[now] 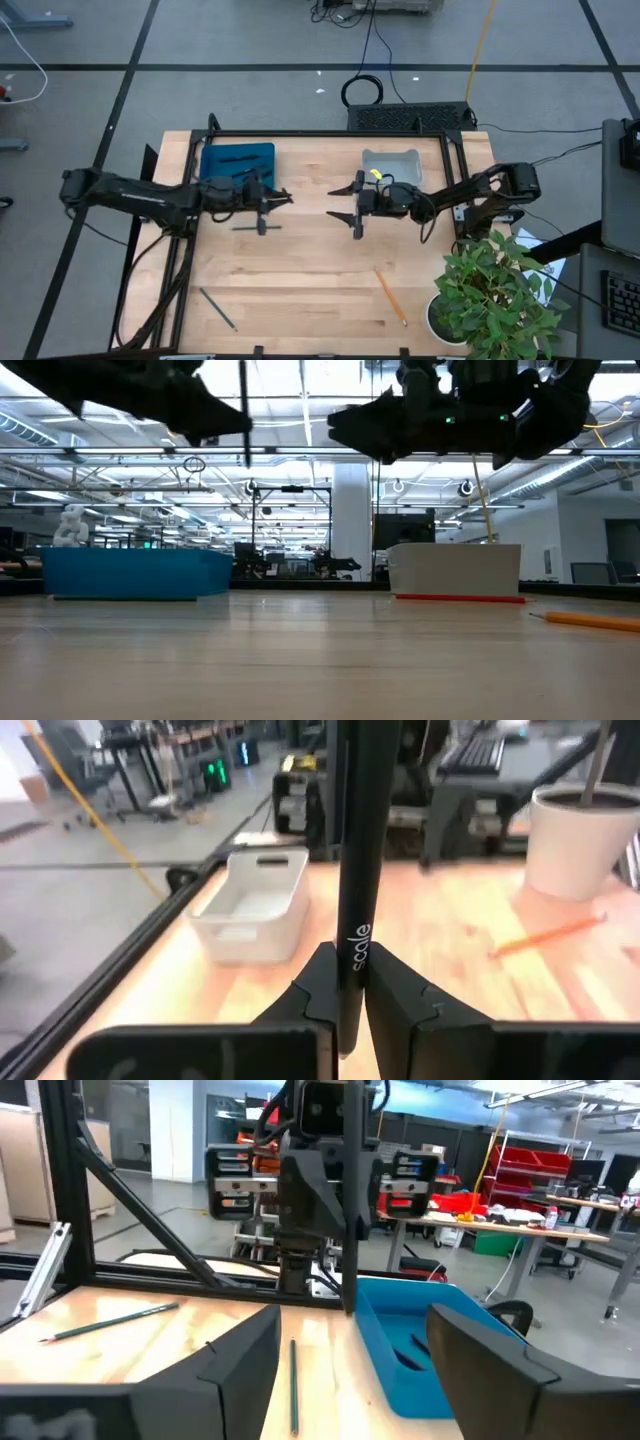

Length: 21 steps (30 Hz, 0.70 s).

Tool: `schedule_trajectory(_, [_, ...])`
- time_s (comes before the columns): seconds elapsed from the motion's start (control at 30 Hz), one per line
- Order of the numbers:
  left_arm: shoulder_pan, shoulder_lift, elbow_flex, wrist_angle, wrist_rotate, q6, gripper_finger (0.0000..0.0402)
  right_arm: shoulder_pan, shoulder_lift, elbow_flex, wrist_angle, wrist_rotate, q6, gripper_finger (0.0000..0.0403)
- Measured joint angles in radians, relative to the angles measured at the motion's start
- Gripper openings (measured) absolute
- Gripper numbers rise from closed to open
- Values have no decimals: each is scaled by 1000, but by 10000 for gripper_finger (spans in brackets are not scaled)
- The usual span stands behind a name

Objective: Sort pens & pencils
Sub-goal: Put the black pen into the blue bin

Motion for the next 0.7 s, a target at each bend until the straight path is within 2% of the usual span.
schedule_trajectory(0.1, [-9, -88, -38, -49, -24, 22, 28, 3, -46, -33, 5, -1, -4, 239])
schedule_trajectory(0.27, [-5, -222, -178, 50, -79, 18, 28, 4, -117, -99, 6, -2, -9, 232])
schedule_trajectory(0.37, [17, -299, -236, 44, -87, -18, 28, 4, -154, -142, 0, -2, -22, 231])
schedule_trajectory(0.53, [46, -383, -271, 18, -68, -50, 28, 4, -211, -200, 0, -2, -55, 229])
schedule_trajectory(0.7, [55, -398, -272, 8, -41, -60, 28, 4, -244, -215, 2, -2, -47, 226])
